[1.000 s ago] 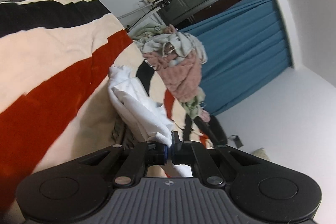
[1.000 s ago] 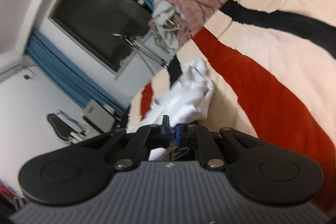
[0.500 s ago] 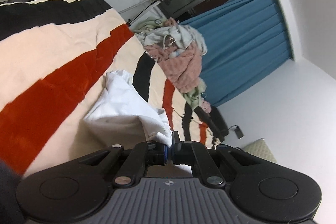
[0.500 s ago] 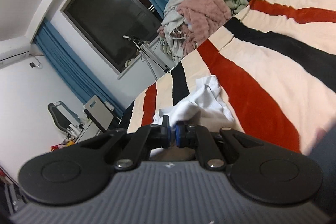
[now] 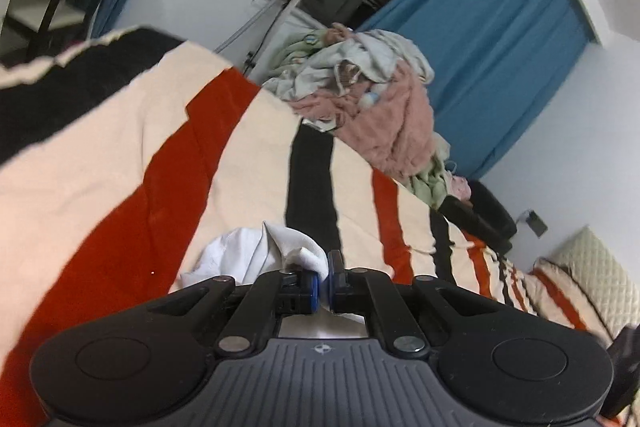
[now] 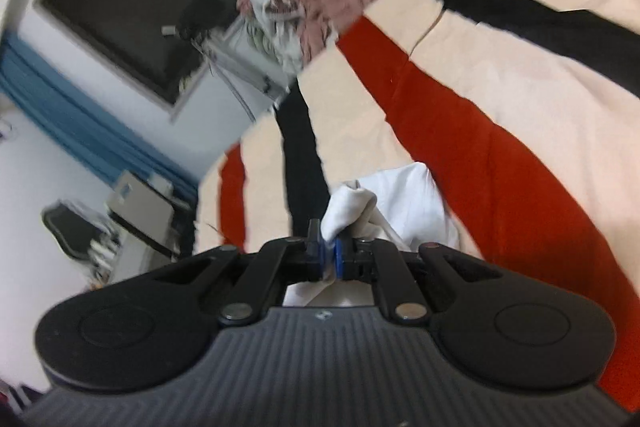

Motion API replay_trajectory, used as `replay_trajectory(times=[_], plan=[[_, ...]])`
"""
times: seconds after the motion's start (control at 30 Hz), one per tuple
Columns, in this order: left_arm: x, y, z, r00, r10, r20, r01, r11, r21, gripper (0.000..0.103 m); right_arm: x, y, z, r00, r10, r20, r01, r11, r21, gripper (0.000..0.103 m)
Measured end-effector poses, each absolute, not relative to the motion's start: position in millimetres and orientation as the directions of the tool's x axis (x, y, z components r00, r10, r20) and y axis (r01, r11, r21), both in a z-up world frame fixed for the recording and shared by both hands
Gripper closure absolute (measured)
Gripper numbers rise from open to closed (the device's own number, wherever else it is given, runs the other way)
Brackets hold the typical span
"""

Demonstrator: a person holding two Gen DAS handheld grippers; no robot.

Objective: Fold clothes
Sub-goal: 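Grasp the folded bundle with both grippers and fold it over again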

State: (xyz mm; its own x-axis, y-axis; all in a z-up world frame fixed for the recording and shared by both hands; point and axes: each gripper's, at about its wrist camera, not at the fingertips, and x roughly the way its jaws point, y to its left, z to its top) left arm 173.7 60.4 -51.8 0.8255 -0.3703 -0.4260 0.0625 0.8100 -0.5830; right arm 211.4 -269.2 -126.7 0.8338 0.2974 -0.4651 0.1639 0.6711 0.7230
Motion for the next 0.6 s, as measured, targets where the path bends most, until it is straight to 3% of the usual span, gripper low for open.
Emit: replay_trajectory(times=[0.23,0.4,0.43,0.47,0.5,0.53,0.57,0.6], plan=[[213.0,67.6,-76.5,0.840,-0.392,-0.376,0.082,0.776,-0.626,0.098,249.4,-275.6,-157.6,0.836,0.371,-0.405,0.077,0.651,0.755,0.094],[238.5,66.5,-89.4,0.822,-0.396,-0.410,0.081,0.792,-0.605,0.097,269.3,-284.1,-166.7,0.830,0.398,-0.390,0.074,0.615,0.785,0.092],[241.3,68.0,-92.4,0.809,-0.412,-0.419,0.082,0.785,-0.614,0.094,270.9,-284.9,-169.4,0.823,0.408,-0.394,0.075,0.610,0.789,0.089],[244.2,69.7,-95.1,0.795,-0.428,-0.429,0.083,0.779,-0.622,0.082,271.9,-285.8,-171.6,0.816,0.421,-0.397,0.075,0.603,0.794,0.087],[247.2,72.0,-96.1,0.777,-0.444,-0.446,0.083,0.774,-0.628,0.073,272.8,-286.7,-173.9,0.808,0.434,-0.399,0.076,0.596,0.800,0.074],[249.1,73.6,-95.3,0.762,-0.460,-0.456,0.090,0.772,-0.629,0.050,272.2,-287.0,-174.5,0.802,0.445,-0.398,0.071,0.590,0.804,0.042],[248.0,73.7,-92.4,0.759,-0.465,-0.455,0.102,0.776,-0.622,0.029,268.1,-285.8,-171.7,0.804,0.452,-0.387,0.057,0.589,0.806,0.024],[245.1,71.8,-88.3,0.763,-0.464,-0.449,0.125,0.789,-0.602,0.021,264.0,-284.7,-168.9,0.805,0.459,-0.376,0.042,0.587,0.808,0.009]])
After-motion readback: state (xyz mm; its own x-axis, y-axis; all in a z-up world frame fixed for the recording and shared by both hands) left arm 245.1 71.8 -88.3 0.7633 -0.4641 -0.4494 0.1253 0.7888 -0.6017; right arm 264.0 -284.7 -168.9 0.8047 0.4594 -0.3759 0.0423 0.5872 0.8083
